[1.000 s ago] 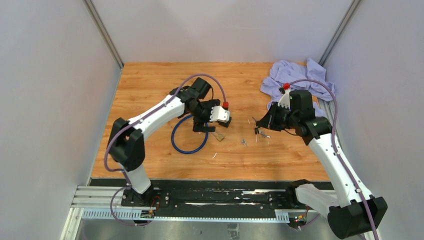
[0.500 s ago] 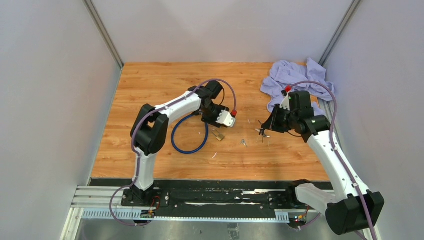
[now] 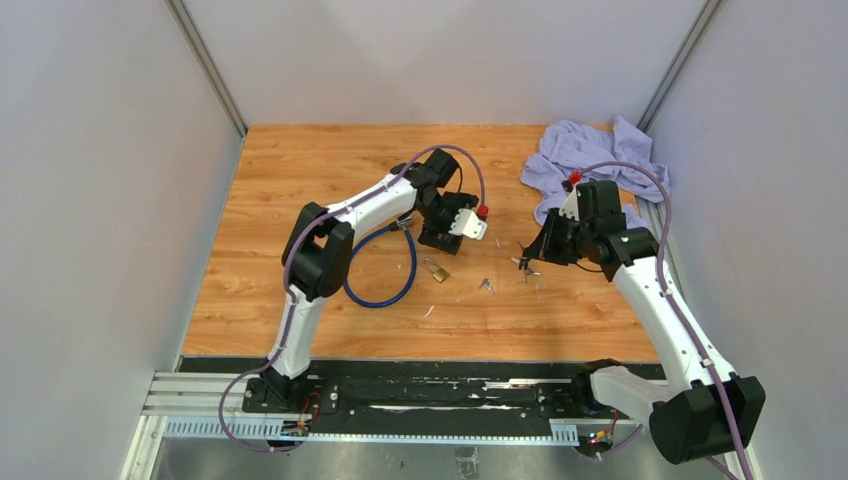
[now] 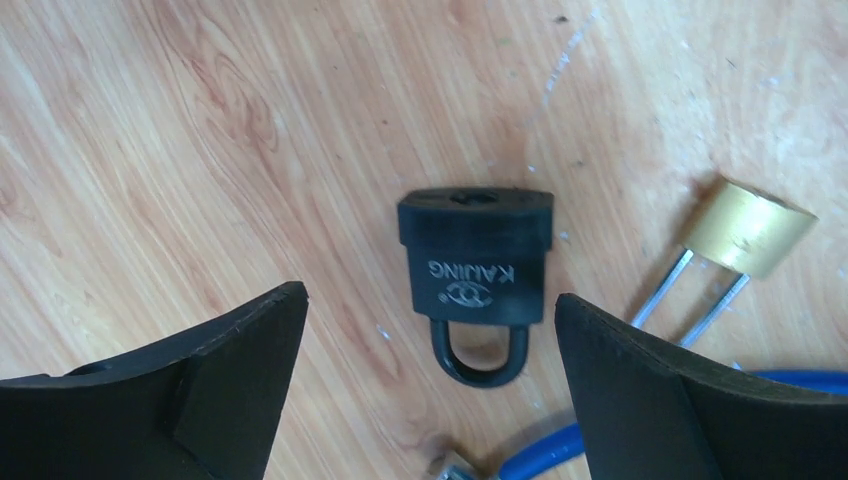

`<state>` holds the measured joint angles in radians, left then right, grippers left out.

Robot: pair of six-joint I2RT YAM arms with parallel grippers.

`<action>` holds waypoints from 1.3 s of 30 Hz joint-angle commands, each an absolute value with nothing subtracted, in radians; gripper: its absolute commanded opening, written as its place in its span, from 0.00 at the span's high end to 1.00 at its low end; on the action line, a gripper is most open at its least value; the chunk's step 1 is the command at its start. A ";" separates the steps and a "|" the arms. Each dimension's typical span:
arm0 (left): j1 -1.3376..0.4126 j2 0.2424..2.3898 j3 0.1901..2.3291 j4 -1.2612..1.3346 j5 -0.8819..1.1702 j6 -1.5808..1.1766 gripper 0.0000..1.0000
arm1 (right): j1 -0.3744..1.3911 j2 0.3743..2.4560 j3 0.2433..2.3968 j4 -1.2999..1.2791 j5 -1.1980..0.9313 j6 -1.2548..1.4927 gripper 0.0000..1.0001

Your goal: Unlock with the key

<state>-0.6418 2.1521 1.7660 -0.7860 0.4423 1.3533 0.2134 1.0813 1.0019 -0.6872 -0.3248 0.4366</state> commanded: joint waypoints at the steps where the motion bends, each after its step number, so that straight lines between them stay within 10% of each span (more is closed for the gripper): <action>1: -0.649 2.241 1.877 -0.877 0.521 1.296 0.03 | 0.195 1.067 1.006 -0.694 -0.349 0.422 0.99; 13: -0.649 2.300 1.896 -0.925 0.524 1.312 0.17 | 0.181 1.059 1.008 -0.693 -0.377 0.423 0.99; 23: -0.649 2.275 1.884 -0.907 0.551 1.266 0.71 | 0.170 1.034 1.006 -0.694 -0.391 0.425 0.99; 39: -0.643 1.676 1.730 -0.962 0.574 1.490 1.00 | 0.164 1.046 1.027 -0.646 -0.471 0.404 1.00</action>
<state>-0.6430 1.8690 1.7443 -0.9852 0.4938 1.3949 0.1799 1.0447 1.0019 -0.6823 -0.3985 0.4206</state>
